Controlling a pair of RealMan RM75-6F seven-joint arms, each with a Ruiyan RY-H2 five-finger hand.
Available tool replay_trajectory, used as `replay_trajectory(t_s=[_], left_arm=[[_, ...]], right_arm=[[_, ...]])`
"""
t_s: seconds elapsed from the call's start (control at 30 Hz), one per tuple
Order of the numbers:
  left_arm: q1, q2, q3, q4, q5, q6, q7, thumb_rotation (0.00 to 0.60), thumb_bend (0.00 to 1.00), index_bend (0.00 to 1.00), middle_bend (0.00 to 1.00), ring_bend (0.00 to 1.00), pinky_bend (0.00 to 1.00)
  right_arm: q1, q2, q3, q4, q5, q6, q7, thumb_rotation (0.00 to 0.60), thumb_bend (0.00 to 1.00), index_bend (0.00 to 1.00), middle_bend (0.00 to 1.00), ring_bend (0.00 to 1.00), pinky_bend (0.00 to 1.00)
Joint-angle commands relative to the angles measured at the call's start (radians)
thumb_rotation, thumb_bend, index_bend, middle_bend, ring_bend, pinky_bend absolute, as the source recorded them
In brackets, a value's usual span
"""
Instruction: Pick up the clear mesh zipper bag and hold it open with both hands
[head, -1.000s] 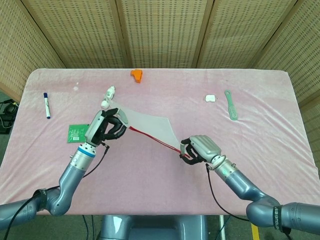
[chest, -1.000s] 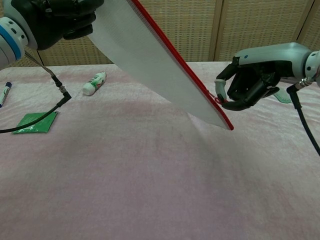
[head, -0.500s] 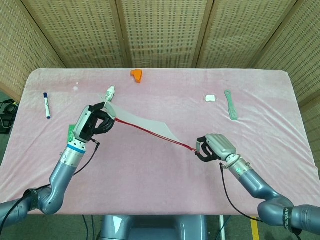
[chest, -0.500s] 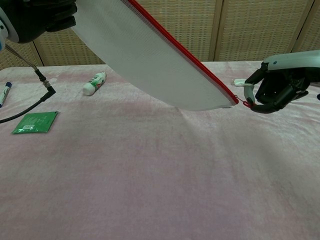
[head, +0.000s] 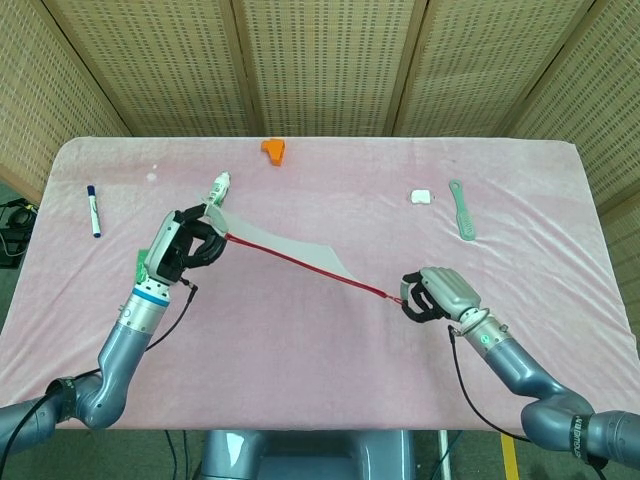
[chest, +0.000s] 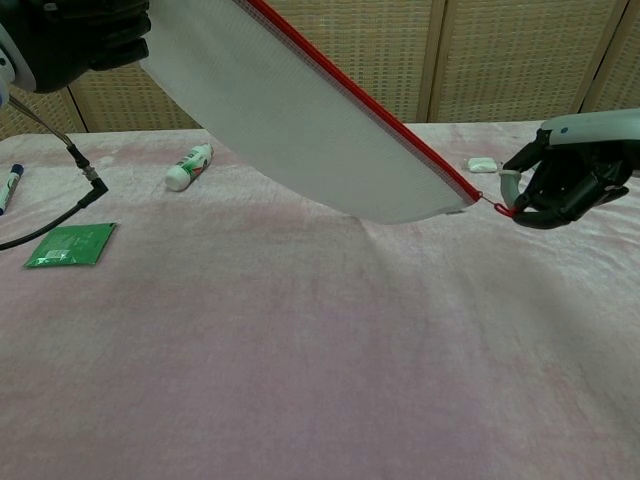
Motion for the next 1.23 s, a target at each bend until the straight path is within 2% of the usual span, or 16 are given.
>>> replay_trajectory(t_s=[0.03,0.07,0.13,0.23,0.3,0.4,0.5,0.53,0.6,0.63,0.67,0.7,0.77,0.83,0.93,1.23], left_arm=[[-0.001,0.007,0.024,0.029,0.043,-0.003,-0.012,0.6,0.04,0.18,0.95,0.86,0.94],[0.0,0.012,0.037,0.044,0.066,0.001,0.0,0.6,0.0,0.05,0.95,0.86,0.94],[0.007,0.03,0.06,0.069,0.107,0.022,0.049,0.6,0.0,0.0,0.94,0.85,0.93],[0.036,0.066,0.092,0.082,0.145,0.069,0.137,0.6,0.0,0.0,0.93,0.85,0.93],[0.033,0.101,0.076,0.075,0.139,0.073,0.178,0.6,0.0,0.0,0.93,0.85,0.93],[0.078,0.157,0.098,0.086,0.157,0.13,0.256,0.6,0.0,0.0,0.92,0.84,0.92],[0.135,0.203,0.13,0.099,0.157,0.181,0.391,0.6,0.0,0.0,0.85,0.76,0.86],[0.15,0.222,0.143,0.088,0.153,0.184,0.438,0.6,0.0,0.0,0.75,0.67,0.76],[0.198,0.279,0.184,0.049,0.135,0.188,0.569,0.6,0.0,0.0,0.4,0.36,0.45],[0.218,0.302,0.196,0.022,0.118,0.19,0.628,0.6,0.0,0.0,0.19,0.17,0.24],[0.241,0.324,0.208,-0.007,0.1,0.199,0.692,0.6,0.0,0.0,0.05,0.05,0.09],[0.271,0.347,0.222,-0.046,0.079,0.218,0.766,0.6,0.0,0.0,0.01,0.01,0.04],[0.31,0.37,0.24,-0.099,0.056,0.247,0.849,0.6,0.0,0.0,0.0,0.0,0.0],[0.344,0.381,0.255,-0.13,0.04,0.276,0.902,0.6,0.0,0.0,0.0,0.0,0.0],[0.43,0.386,0.3,-0.17,0.042,0.367,0.988,0.6,0.0,0.0,0.0,0.0,0.0],[0.546,0.393,0.371,-0.174,0.117,0.471,0.977,0.6,0.0,0.0,0.0,0.0,0.0]], right_arm=[[-0.009,-0.003,-0.005,0.014,-0.026,0.012,-0.007,0.6,0.46,0.33,0.92,0.9,1.0],[-0.01,0.001,-0.012,0.023,-0.041,0.014,-0.024,0.6,0.22,0.15,0.92,0.9,1.0],[-0.017,0.005,-0.027,0.044,-0.076,0.043,-0.075,0.6,0.02,0.0,0.91,0.9,1.0],[-0.048,0.01,-0.047,0.052,-0.132,0.112,-0.125,0.6,0.0,0.0,0.91,0.9,1.0],[-0.068,0.02,-0.055,0.048,-0.162,0.146,-0.132,0.6,0.0,0.0,0.9,0.9,1.0],[-0.118,0.042,-0.072,0.057,-0.238,0.239,-0.129,0.6,0.0,0.0,0.89,0.9,1.0],[-0.181,0.049,-0.086,0.09,-0.315,0.36,-0.113,0.6,0.0,0.0,0.81,0.83,0.98],[-0.2,0.047,-0.089,0.1,-0.331,0.394,-0.107,0.6,0.0,0.0,0.75,0.78,0.92],[-0.248,0.045,-0.093,0.118,-0.364,0.481,-0.073,0.6,0.0,0.0,0.61,0.66,0.7],[-0.266,0.047,-0.098,0.127,-0.379,0.509,-0.06,0.6,0.0,0.0,0.5,0.55,0.52],[-0.285,0.052,-0.103,0.137,-0.393,0.54,-0.055,0.6,0.0,0.0,0.37,0.4,0.35],[-0.311,0.054,-0.107,0.147,-0.408,0.585,-0.057,0.6,0.0,0.0,0.28,0.29,0.26],[-0.348,0.053,-0.113,0.155,-0.425,0.642,-0.068,0.6,0.0,0.0,0.07,0.05,0.06],[-0.379,0.056,-0.12,0.157,-0.431,0.681,-0.086,0.6,0.0,0.0,0.0,0.0,0.0],[-0.449,0.064,-0.143,0.137,-0.44,0.755,-0.119,0.6,0.0,0.0,0.0,0.0,0.0],[-0.547,0.086,-0.175,0.104,-0.486,0.851,-0.178,0.6,0.0,0.0,0.0,0.0,0.0]])
